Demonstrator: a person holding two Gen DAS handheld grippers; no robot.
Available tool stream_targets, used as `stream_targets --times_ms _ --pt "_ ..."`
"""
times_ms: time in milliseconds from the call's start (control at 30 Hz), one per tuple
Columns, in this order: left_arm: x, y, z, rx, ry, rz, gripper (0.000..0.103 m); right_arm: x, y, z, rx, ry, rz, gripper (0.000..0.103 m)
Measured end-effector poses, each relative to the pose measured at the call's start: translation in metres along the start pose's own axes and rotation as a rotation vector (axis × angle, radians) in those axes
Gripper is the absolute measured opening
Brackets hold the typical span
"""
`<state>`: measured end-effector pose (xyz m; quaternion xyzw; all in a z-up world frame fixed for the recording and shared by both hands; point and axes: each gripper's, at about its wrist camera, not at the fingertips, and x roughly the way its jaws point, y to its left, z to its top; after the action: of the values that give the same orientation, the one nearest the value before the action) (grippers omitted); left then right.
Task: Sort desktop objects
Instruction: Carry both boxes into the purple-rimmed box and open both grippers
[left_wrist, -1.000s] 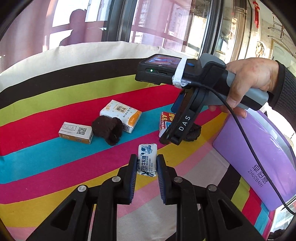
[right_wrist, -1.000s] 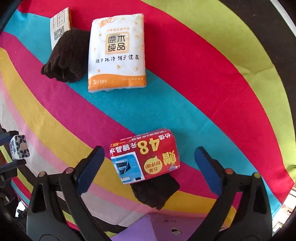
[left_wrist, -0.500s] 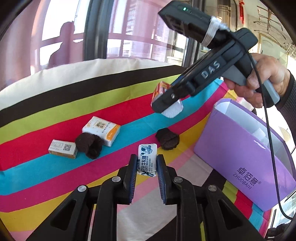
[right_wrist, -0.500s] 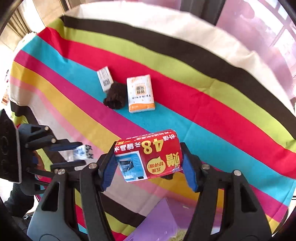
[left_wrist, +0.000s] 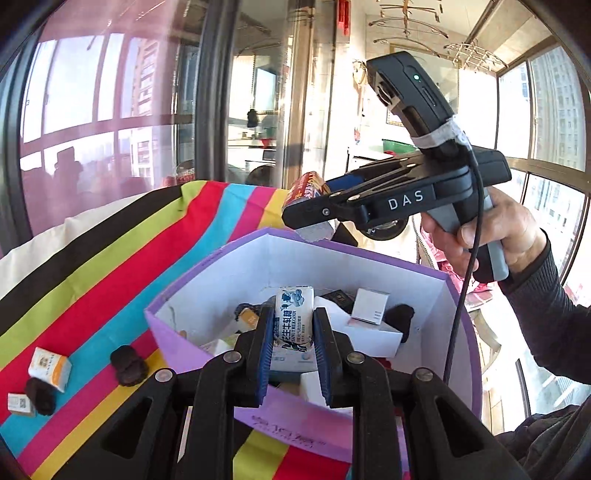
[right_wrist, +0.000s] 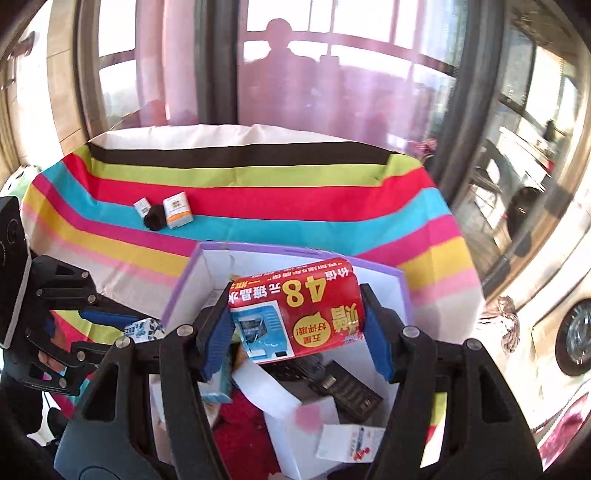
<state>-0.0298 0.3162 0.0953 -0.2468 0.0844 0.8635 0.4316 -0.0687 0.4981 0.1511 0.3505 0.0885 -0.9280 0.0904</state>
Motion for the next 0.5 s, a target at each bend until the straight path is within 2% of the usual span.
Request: stream_targets --times_ms 67,167,200,233,267,367,500 --pt "0.012 -0.011 0.002 0.013 0.015 -0.029 0.022 -0.007 -0.012 -0.022 0.054 -0.026 -0.082 0.066" --pt "0.03 -0.025 0.002 0.037 0.054 -0.082 0.024 -0.013 -0.022 -0.047 0.137 -0.053 -0.136 0.068" --pt "0.035 -0.028 0.001 0.043 0.061 -0.078 0.033 -0.013 -0.023 -0.053 0.147 -0.048 -0.154 0.075" --pt "0.038 -0.031 0.001 0.042 0.067 -0.064 0.046 -0.014 -0.024 -0.057 0.156 -0.053 -0.167 0.078" --pt "0.04 -0.032 0.001 0.04 0.07 -0.058 0.05 -0.017 -0.026 -0.061 0.167 -0.066 -0.177 0.08" --pt "0.038 -0.035 0.001 0.034 0.063 -0.065 0.051 -0.02 -0.029 -0.068 0.184 -0.077 -0.191 0.081" --pt "0.031 -0.028 0.004 0.033 0.048 -0.036 0.052 -0.027 -0.026 -0.069 0.173 -0.1 -0.222 0.084"
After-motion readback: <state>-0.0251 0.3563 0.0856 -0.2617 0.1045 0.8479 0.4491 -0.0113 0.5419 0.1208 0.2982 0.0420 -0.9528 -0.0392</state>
